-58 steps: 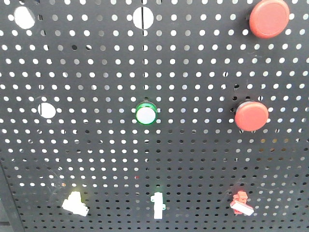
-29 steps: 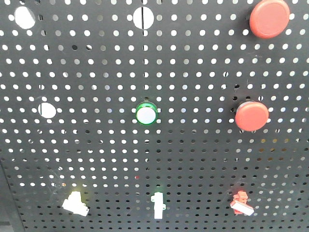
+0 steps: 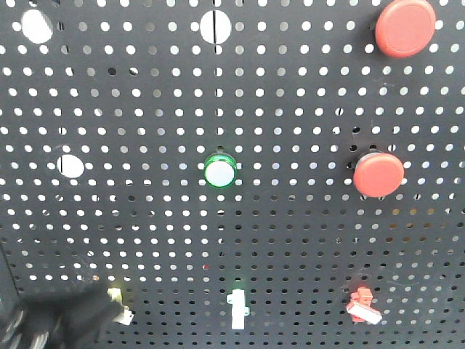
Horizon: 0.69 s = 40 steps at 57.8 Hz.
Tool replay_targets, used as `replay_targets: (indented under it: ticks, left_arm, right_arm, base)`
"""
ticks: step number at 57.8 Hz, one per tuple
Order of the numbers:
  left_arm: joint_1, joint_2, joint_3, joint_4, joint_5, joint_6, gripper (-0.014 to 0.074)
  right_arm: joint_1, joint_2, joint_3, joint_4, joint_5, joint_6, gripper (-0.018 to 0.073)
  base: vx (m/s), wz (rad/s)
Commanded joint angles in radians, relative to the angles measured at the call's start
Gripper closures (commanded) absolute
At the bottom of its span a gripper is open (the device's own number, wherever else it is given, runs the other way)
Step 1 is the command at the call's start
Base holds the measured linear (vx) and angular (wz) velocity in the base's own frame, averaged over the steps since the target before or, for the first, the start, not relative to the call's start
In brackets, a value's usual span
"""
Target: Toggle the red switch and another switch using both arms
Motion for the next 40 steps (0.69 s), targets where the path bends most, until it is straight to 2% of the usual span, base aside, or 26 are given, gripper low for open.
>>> replay_targets:
  ticks: [1,14,27,40]
  left_arm:
    - [0.026,-0.001,-0.043,-0.027,-0.063,-0.012,0.0594]
    - [0.066,0.016,-0.040,-0.029,0.080,0.001,0.0594]
    - [0.067,0.066,-0.008,-0.030,0.179,-0.005,0.0594]
    - [0.067,0.048,0.088,-0.031,0.152,-0.114,0.0594]
  right_arm:
    - [0.010,0.013,-0.035,0.000,-0.059,-0.012,0.0565]
    - [0.023,0.013,-0.034,0.000,-0.046,-0.014,0.0565]
    - [0.023,0.013,-0.034,0.000,-0.046,-0.014,0.0565]
    - [0.023,0.013,-0.034,0.000,-0.046,-0.006,0.0565]
  base:
    - [0.00,0.00]
    - [0.00,0.00]
    - [0.00,0.00]
    - [0.00,0.00]
